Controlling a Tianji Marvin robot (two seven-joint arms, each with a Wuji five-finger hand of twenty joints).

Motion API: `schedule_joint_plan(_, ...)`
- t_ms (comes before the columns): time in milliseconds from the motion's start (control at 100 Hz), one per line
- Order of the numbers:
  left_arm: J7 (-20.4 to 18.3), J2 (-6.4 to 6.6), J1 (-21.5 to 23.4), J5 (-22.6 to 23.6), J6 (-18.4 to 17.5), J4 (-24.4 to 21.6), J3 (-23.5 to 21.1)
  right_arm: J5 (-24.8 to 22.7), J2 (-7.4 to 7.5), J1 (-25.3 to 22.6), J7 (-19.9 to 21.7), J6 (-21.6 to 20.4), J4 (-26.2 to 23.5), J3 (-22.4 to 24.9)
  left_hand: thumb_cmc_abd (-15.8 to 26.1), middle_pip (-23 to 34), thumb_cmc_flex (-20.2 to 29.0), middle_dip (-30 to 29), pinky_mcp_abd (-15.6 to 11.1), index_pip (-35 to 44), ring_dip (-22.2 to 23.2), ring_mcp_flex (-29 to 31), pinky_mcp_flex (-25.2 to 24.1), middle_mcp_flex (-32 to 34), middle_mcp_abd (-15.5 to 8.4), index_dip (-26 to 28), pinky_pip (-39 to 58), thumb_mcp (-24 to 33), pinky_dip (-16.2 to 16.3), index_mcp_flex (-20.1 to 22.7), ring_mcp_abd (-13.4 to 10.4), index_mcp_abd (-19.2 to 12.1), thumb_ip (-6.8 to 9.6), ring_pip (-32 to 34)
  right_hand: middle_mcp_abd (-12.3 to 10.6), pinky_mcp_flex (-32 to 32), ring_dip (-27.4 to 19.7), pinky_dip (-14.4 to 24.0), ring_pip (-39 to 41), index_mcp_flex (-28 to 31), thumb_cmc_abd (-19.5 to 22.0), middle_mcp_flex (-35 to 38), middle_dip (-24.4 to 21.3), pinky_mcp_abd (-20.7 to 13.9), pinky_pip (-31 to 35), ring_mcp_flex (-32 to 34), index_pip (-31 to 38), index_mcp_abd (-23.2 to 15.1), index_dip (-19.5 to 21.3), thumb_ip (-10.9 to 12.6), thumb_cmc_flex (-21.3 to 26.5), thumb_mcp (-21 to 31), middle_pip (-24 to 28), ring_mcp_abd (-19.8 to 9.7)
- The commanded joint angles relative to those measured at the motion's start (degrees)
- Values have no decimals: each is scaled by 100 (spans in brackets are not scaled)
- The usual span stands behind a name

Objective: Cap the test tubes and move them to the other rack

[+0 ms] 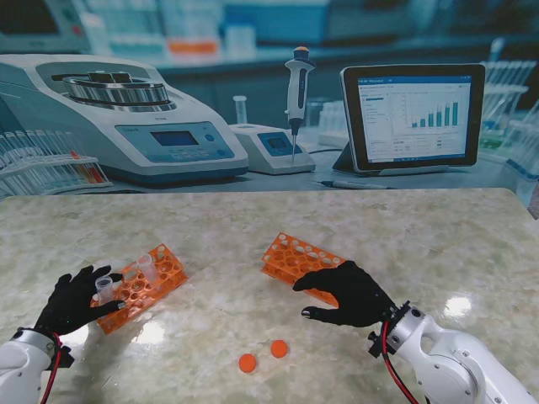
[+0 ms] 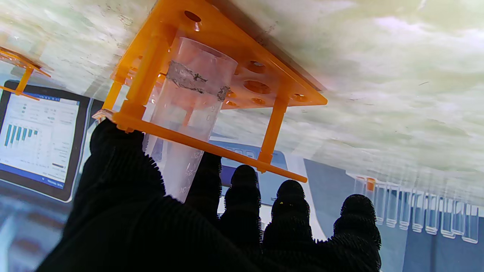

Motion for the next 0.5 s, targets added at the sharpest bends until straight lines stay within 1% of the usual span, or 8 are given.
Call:
schedule_joint_plan(0, -115, -17, 41, 9, 14, 110, 63, 2, -2, -45, 14, 14, -32, -19, 513, 58, 1176, 47, -178, 1268, -38, -170, -42, -158, -240, 478, -288, 373, -106, 992, -240, -1351, -34, -27, -11, -99, 7, 74, -188, -101, 199, -46, 39, -65, -83, -156, -16, -24, 59, 165, 38, -120, 9, 28)
schedule_joint_plan(40, -112, -18, 35, 1, 5, 118, 66, 2, -2, -45, 14, 14, -32, -19, 535, 79, 1224, 58, -189, 1327, -33, -147, -36, -131, -288, 510, -278, 377, -98, 1073, -254, -1413, -29, -16, 4, -103, 6, 73, -190, -104, 205, -44, 39, -60, -85, -161, -18, -24, 59, 165, 38, -121, 9, 24)
schedule_joint_plan(300, -70, -14, 24, 44, -63, 148, 52, 2, -2, -45, 14, 14, -32, -19, 564, 130, 1304, 90, -187, 1419, -24, -117, -44, -89, -341, 536, -262, 351, -78, 1156, -258, -1466, -26, -1, -6, -99, 5, 73, -190, -103, 213, -42, 39, -68, -84, -160, -16, -31, 59, 166, 45, -129, 11, 30)
schedule_joint_plan(490, -20, -19, 15, 46, -116, 171, 40, 24, 1, -28, 44, 14, -27, -40, 606, 141, 1344, 100, -186, 1422, -19, -104, -53, -76, -340, 503, -266, 341, -74, 1136, -251, -1386, -25, 3, -4, -108, 4, 70, -191, -99, 218, -40, 38, -61, -89, -166, -14, -29, 60, 168, 51, -132, 11, 26)
